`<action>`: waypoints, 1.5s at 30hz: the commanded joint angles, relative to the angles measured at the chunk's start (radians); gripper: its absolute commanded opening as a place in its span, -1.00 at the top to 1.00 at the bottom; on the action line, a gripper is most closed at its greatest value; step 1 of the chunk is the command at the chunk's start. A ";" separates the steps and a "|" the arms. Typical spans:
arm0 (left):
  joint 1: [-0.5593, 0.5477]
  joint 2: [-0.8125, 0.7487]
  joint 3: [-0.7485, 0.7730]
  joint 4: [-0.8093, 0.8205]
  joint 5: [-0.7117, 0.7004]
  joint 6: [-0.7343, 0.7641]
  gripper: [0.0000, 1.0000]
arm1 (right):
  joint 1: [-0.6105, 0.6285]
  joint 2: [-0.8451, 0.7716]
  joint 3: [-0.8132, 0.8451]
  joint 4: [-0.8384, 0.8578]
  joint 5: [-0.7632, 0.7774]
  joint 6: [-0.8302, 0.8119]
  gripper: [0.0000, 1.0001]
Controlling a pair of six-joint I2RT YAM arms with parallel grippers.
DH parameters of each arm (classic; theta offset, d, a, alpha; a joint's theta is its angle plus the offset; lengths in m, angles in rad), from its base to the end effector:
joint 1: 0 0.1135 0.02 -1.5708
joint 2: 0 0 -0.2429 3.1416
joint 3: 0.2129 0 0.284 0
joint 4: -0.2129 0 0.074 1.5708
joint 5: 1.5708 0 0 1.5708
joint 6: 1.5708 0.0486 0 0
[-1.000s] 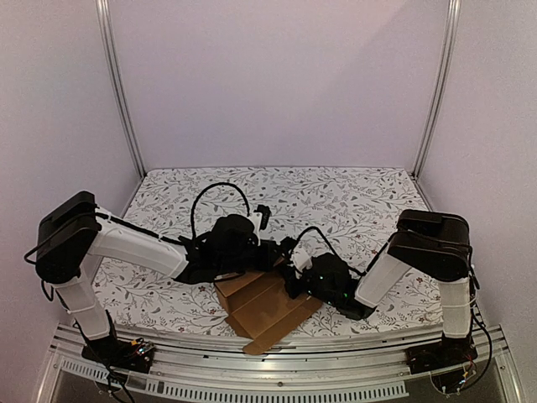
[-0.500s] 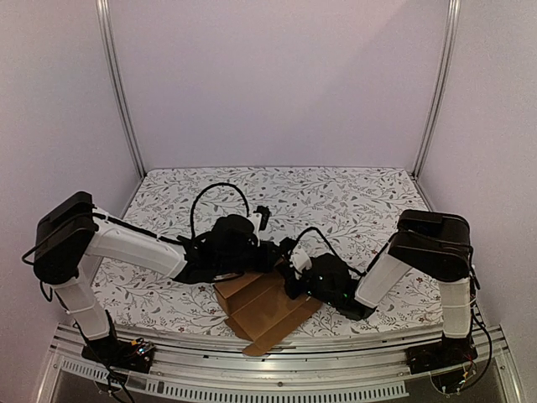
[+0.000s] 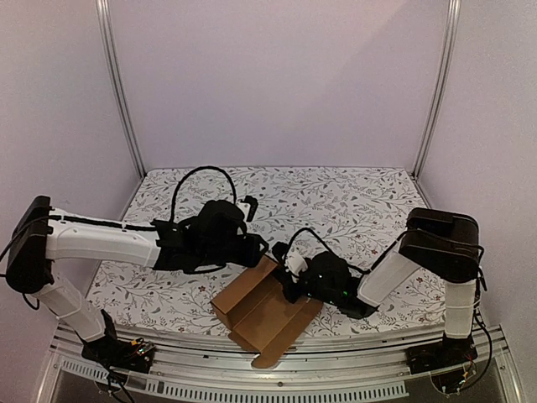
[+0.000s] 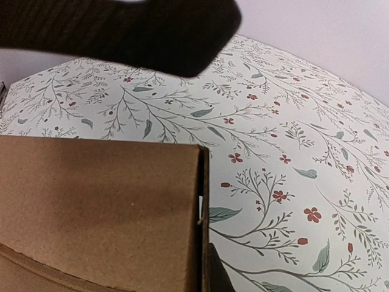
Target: Fold the paper box
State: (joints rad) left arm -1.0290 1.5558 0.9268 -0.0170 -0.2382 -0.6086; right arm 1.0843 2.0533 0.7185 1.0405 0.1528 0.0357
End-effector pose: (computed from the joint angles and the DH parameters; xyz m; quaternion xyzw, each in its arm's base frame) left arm 0.2021 -0.3136 0.1686 0.1336 0.8801 -0.2508 0.3802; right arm 0.1808 0.3260 0.0374 -0.3615 0.7160 0.2636 0.5359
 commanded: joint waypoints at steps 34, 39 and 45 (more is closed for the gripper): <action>0.006 -0.391 -0.301 -0.149 0.089 -0.129 0.14 | -0.164 -0.060 0.953 -2.158 -0.118 -0.675 1.00; 0.004 -0.409 -0.326 -0.137 0.089 -0.126 0.13 | -0.164 0.025 1.038 -2.267 -0.046 -0.727 1.00; 0.000 -0.421 -0.350 -0.122 0.096 -0.137 0.13 | -0.163 0.196 1.155 -2.337 -0.041 -0.743 1.00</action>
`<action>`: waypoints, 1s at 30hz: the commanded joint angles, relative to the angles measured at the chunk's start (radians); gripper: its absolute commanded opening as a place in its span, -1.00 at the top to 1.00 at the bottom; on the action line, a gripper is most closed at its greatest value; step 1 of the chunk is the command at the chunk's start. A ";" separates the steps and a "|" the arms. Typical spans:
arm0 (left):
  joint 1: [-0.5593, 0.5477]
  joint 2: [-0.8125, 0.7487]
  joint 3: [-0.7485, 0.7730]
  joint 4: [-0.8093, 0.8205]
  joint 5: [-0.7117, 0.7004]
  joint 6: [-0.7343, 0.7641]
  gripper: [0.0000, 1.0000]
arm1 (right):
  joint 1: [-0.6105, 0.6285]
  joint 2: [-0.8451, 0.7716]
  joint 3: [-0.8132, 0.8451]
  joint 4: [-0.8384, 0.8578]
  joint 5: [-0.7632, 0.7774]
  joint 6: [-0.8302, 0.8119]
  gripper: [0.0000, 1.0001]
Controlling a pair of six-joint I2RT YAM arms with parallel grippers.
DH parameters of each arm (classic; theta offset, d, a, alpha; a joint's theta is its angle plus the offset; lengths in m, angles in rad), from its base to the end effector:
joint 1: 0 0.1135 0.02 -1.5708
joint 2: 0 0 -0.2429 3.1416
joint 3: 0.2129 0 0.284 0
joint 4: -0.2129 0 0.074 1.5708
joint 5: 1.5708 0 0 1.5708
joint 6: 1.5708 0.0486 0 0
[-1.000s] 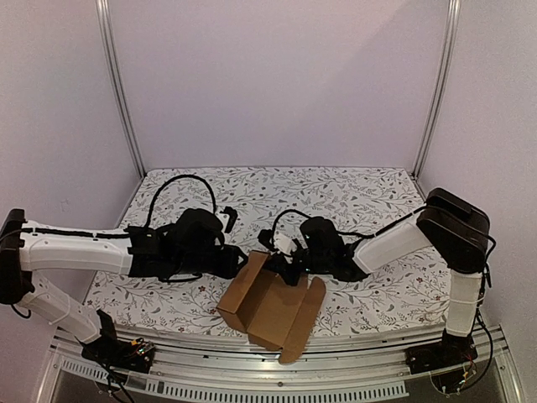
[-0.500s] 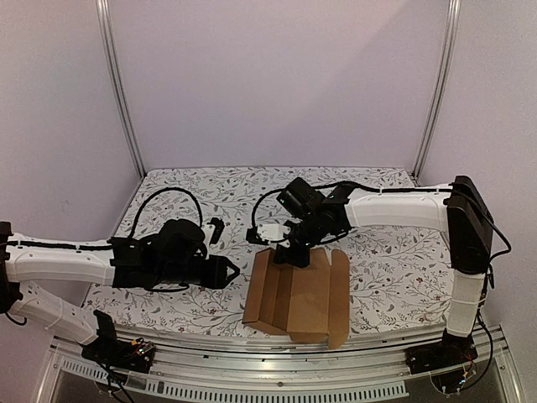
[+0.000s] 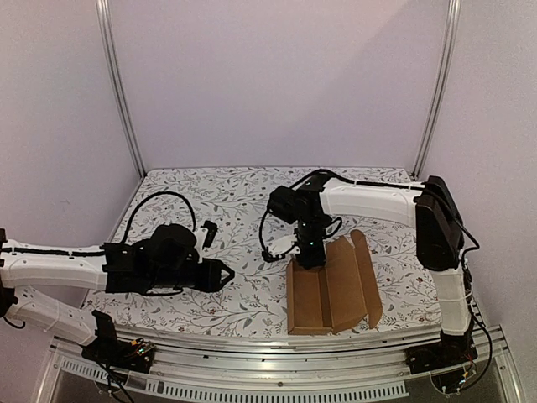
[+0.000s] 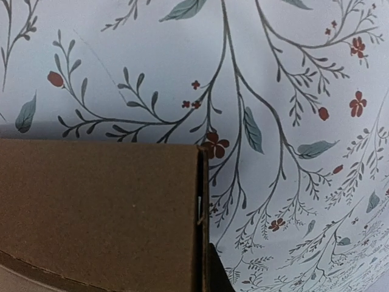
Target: Fold the paper box
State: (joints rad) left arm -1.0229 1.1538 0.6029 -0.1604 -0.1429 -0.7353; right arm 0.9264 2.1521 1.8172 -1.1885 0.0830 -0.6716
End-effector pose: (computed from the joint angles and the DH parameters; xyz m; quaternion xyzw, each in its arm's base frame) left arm 0.1528 -0.2372 0.1617 0.1005 0.9017 -0.2787 0.3151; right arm 0.2682 0.3502 0.1596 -0.7152 0.6973 -0.0381 0.0288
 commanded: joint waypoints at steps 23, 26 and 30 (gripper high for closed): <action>-0.009 0.084 0.023 0.076 0.039 0.016 0.01 | -0.007 -0.096 0.082 -0.038 0.034 0.117 -0.11; -0.009 0.114 0.046 0.091 0.052 0.032 -0.02 | -0.007 -0.174 0.034 -0.017 0.050 0.180 -0.13; -0.011 0.176 0.095 0.115 0.095 0.054 -0.05 | -0.014 -0.324 -0.031 0.015 0.114 0.303 -0.14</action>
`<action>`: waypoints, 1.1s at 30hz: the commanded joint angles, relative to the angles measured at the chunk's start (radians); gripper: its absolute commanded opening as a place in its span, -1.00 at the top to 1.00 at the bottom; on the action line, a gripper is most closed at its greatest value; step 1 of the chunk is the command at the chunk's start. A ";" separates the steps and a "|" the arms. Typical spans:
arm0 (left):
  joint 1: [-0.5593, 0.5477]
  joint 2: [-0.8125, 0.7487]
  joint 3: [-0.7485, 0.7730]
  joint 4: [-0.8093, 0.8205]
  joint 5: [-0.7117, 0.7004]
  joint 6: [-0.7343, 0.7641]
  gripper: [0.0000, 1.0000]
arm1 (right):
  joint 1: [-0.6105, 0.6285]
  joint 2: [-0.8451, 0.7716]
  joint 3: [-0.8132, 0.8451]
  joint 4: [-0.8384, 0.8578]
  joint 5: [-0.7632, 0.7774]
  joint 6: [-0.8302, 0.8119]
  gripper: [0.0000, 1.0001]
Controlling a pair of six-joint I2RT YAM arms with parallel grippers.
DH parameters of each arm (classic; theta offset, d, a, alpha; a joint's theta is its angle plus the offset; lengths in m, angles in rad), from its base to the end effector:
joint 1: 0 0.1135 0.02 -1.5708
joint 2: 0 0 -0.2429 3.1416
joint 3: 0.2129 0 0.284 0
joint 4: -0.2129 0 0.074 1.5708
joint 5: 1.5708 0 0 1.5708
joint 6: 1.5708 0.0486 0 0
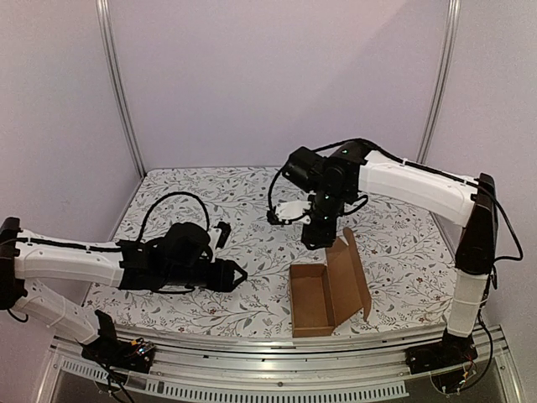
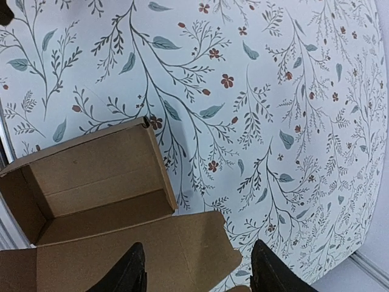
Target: Fold the paper box
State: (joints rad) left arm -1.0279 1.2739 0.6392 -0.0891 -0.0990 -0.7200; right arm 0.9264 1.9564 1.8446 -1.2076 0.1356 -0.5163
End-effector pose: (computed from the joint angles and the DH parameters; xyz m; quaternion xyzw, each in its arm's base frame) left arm 0.1590 -0.2542 0.1485 0.1195 0.9029 -0.2858 0.2980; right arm 0.2601 0.3353 0.2489 -0.6473 0.7489 -0.0403 0.1361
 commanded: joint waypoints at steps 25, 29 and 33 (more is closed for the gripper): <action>-0.013 0.260 0.178 0.127 0.150 0.095 -0.09 | -0.092 -0.551 -0.497 0.099 -0.108 0.902 -0.22; -0.012 0.250 0.160 0.127 0.136 0.097 -0.09 | -0.067 -0.519 -0.500 0.085 -0.061 0.918 -0.06; -0.011 0.241 0.142 0.119 0.124 0.099 -0.09 | -0.048 -0.479 -0.497 0.086 -0.047 0.927 0.14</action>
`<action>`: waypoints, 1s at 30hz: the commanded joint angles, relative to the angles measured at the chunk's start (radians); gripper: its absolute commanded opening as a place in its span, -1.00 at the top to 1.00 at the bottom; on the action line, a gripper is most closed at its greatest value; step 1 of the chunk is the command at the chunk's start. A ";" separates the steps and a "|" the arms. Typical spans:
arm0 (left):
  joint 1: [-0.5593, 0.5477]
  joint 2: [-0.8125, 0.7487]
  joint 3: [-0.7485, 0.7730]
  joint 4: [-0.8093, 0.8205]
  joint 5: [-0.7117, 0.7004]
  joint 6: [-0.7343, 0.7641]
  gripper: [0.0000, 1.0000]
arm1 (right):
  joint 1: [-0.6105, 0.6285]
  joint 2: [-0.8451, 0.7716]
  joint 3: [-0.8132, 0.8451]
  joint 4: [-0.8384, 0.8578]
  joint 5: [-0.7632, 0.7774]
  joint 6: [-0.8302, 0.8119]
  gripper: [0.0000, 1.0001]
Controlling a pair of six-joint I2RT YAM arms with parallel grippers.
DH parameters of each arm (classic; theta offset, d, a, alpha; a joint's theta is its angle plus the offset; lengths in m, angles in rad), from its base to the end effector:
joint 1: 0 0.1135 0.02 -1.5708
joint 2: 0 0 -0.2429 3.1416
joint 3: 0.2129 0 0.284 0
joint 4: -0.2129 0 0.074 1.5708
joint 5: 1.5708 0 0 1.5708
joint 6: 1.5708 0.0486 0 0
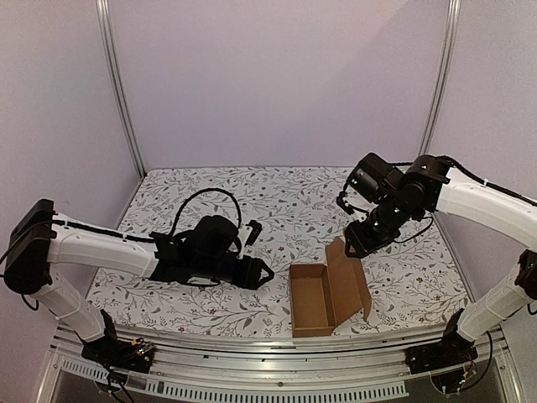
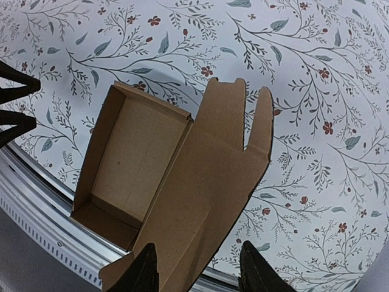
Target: Fold the paper box
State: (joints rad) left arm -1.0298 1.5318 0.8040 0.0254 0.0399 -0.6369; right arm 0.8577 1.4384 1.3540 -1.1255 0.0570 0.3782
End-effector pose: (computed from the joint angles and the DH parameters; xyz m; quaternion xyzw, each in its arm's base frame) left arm 0.1792 -0.3021 0.1372 0.1853 0.8879 -0.3235 0.2694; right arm 0.2068 0.2348 0.2760 -0.2285 0.9565 0.0811 0.1625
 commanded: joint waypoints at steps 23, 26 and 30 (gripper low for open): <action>0.005 -0.224 -0.110 -0.145 -0.201 0.017 -0.11 | 0.090 0.239 0.271 -0.057 0.168 -0.226 1.00; 0.019 -0.285 -0.130 -0.159 -0.217 0.019 -0.13 | 0.099 0.275 0.309 -0.033 0.167 -0.356 1.00; 0.042 -0.350 -0.154 -0.171 -0.228 0.025 -0.15 | 0.101 0.293 0.325 0.013 0.102 -0.565 1.00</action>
State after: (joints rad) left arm -1.0157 1.2358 0.6815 -0.1020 -0.1509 -0.6300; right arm 0.9520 1.7081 1.6535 -1.1576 0.1967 0.0502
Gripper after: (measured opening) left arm 0.574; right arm 0.007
